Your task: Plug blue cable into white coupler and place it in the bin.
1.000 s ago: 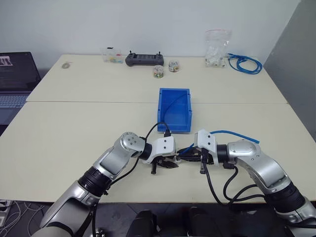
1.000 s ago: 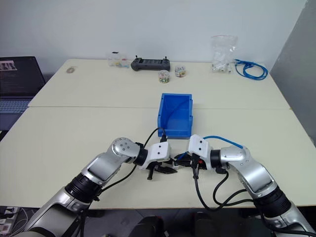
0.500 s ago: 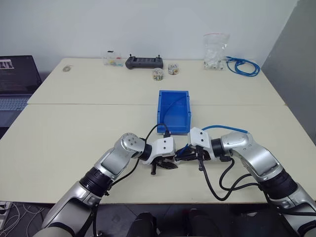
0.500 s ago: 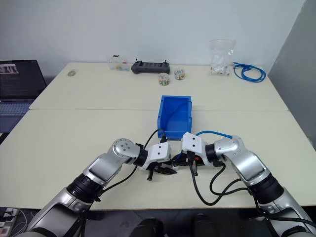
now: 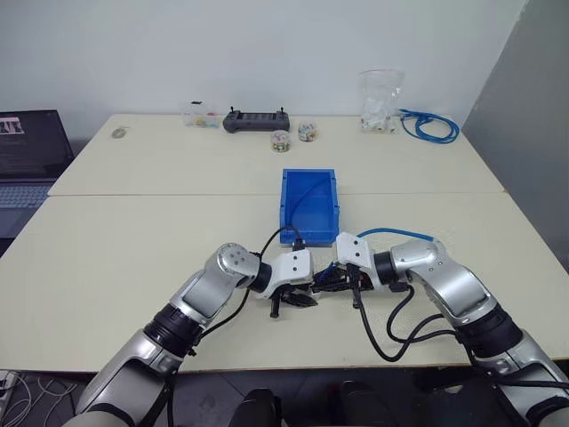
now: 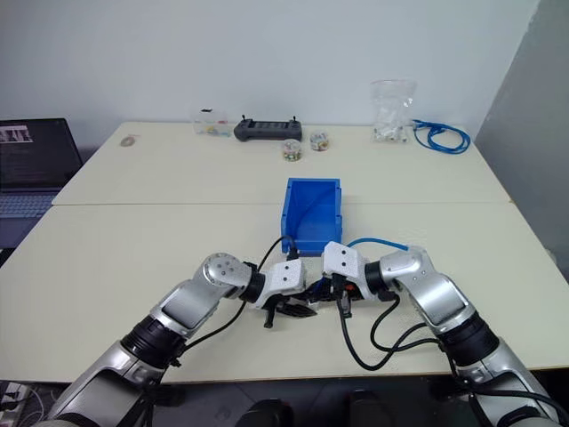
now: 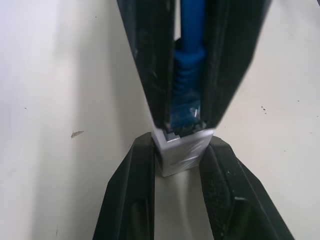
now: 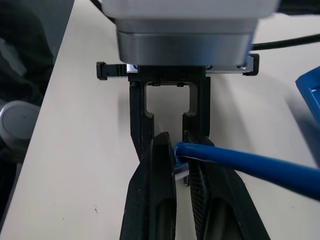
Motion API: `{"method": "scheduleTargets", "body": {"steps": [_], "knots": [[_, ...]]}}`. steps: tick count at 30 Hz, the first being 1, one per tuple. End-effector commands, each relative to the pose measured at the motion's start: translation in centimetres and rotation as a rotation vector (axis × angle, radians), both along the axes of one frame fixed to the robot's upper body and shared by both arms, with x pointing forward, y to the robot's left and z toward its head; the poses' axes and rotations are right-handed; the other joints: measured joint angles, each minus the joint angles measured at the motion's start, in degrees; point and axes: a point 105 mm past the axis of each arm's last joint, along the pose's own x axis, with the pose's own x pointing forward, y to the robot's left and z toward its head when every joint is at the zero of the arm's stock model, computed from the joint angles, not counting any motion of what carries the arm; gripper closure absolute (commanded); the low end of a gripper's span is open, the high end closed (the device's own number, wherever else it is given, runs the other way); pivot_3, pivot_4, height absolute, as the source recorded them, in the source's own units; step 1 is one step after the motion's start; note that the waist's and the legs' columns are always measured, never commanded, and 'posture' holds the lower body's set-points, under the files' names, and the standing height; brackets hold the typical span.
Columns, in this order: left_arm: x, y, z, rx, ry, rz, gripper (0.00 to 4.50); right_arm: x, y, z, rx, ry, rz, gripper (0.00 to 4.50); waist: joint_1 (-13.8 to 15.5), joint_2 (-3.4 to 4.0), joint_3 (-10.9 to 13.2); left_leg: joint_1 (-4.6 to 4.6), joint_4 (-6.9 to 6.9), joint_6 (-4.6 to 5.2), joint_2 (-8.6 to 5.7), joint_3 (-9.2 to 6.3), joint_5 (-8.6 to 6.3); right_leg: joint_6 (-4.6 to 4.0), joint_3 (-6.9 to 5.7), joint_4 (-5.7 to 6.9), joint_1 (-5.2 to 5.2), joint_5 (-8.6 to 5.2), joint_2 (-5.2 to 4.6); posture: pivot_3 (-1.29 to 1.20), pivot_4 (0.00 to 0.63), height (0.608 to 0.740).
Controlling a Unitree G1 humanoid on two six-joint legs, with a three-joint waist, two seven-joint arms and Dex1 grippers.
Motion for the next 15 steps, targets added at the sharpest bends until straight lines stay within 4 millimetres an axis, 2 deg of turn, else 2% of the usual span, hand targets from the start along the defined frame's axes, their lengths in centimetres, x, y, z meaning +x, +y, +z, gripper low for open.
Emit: {"method": "scheduleTargets", "body": {"steps": [1,4,8,11,14,15], "knots": [[-0.5,1.6,-0.6,0.010,-0.011,0.019,2.72,-0.1,-0.1,2.2,0.084,-0.018,-0.041,4.41,-0.12,0.03,0.09,-0.05,-0.01,-0.01,0.01,0.01,0.00,0.00,0.02,0.01,-0.08,0.00,0.00,0.00,0.150,0.740],[-0.1,2.1,1.3,-0.095,-0.064,0.099,2.07,0.0,-0.2,4.4,0.166,-0.049,-0.093,4.41,-0.13,0.08,0.44,-0.19,0.00,-0.01,0.00,0.03,0.00,-0.01,0.08,0.07,-0.27,0.01,0.00,0.00,0.150,0.740],[-0.3,3.9,4.3,-0.176,-0.116,0.187,1.16,0.0,-0.7,6.7,0.242,-0.066,-0.150,4.41,-0.03,0.09,0.76,-0.32,0.01,-0.01,0.01,0.02,0.00,-0.01,0.06,0.09,-0.39,0.01,-0.01,0.00,0.150,0.740],[0.7,5.8,7.5,-0.259,-0.192,0.333,0.50,0.6,-1.7,9.1,0.323,-0.063,-0.213,4.41,0.13,0.12,0.93,-0.47,0.04,-0.01,0.02,-0.01,0.00,-0.01,0.03,0.09,-0.47,0.01,-0.03,0.00,0.150,0.740],[1.2,6.6,10.3,-0.310,-0.254,0.402,0.02,2.4,-2.0,11.4,0.415,-0.051,-0.276,4.41,0.17,0.13,1.03,-0.57,0.11,-0.01,-0.02,-0.04,0.00,0.04,-0.02,0.04,-0.51,0.05,-0.07,0.00,0.150,0.740],[1.3,6.7,10.9,-0.319,-0.266,0.412,0.00,3.2,-1.8,12.1,0.443,-0.041,-0.298,4.41,0.16,0.13,1.03,-0.57,0.10,-0.01,-0.03,-0.03,0.00,0.04,-0.03,0.04,-0.50,0.05,-0.07,0.00,0.150,0.740]]}}
